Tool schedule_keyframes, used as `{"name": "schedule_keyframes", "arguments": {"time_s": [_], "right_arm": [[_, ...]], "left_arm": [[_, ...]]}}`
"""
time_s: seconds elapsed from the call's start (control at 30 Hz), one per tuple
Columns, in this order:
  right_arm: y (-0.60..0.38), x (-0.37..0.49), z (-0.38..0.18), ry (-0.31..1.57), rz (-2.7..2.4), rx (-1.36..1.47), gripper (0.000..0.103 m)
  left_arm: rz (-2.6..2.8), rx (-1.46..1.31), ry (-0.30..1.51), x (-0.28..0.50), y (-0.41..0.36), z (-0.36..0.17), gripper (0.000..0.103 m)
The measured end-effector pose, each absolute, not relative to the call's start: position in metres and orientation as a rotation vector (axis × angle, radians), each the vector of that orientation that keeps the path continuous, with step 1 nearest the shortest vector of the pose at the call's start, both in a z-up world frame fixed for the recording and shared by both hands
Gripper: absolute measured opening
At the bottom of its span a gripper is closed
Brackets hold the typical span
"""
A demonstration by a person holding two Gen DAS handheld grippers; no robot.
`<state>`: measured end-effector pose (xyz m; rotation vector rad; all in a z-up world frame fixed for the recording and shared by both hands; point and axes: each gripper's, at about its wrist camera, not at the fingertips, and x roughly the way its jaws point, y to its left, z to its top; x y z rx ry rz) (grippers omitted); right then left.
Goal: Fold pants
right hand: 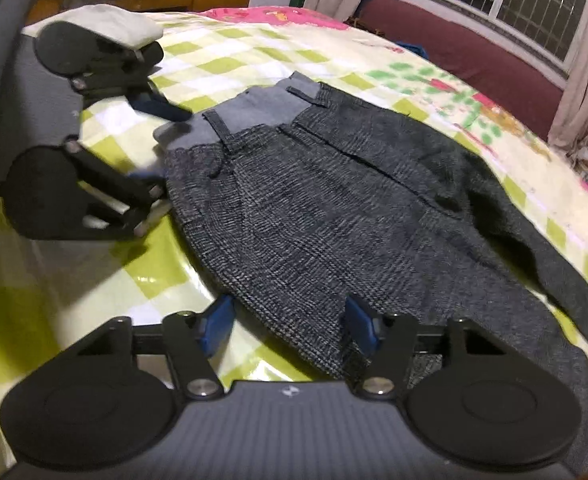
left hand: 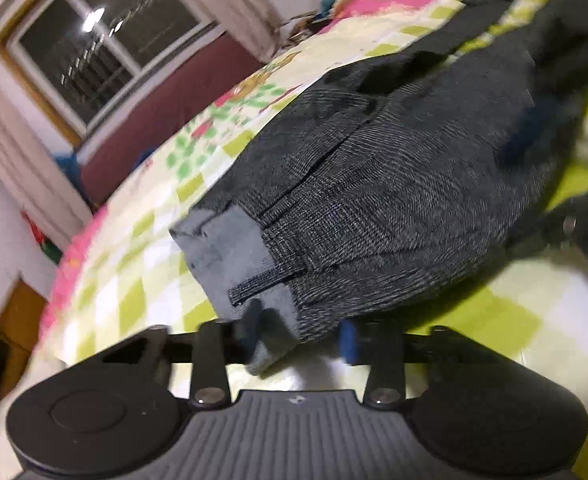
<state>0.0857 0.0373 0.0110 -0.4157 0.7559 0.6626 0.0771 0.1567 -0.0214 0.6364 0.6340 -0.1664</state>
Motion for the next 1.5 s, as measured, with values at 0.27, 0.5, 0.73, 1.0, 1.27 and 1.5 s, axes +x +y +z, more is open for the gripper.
{"name": "schedule_keyframes", "arguments": {"time_s": [0.27, 0.5, 0.73, 1.0, 1.27, 1.5], "right_arm": [[0.056, 0.077, 0.017, 0.790, 0.670, -0.387, 0.020], [0.098, 0.058, 0.018, 0.805, 0.785, -0.375, 0.028], [0.039, 0.063, 0.039, 0.824, 0.691, -0.162, 0.036], [-0.194, 0.086, 0.037, 0.853, 0.014, 0.064, 0.039], [-0.402, 0.101, 0.005, 0.806, -0.427, 0.429, 0.040], [-0.452, 0.117, -0.021, 0.746, -0.443, 0.579, 0.041]], "left_arm": [[-0.142, 0.587, 0.664, 0.063, 0.170, -0.017, 0.034], [-0.049, 0.568, 0.758, 0.045, 0.207, -0.015, 0.029], [-0.043, 0.501, 0.754, 0.018, 0.198, 0.002, 0.029], [-0.265, 0.466, 0.626, 0.039, 0.098, 0.030, 0.029], [-0.565, 0.439, 0.633, 0.085, -0.076, 0.016, 0.029], [-0.634, 0.465, 0.679, 0.094, -0.147, 0.002, 0.029]]}}
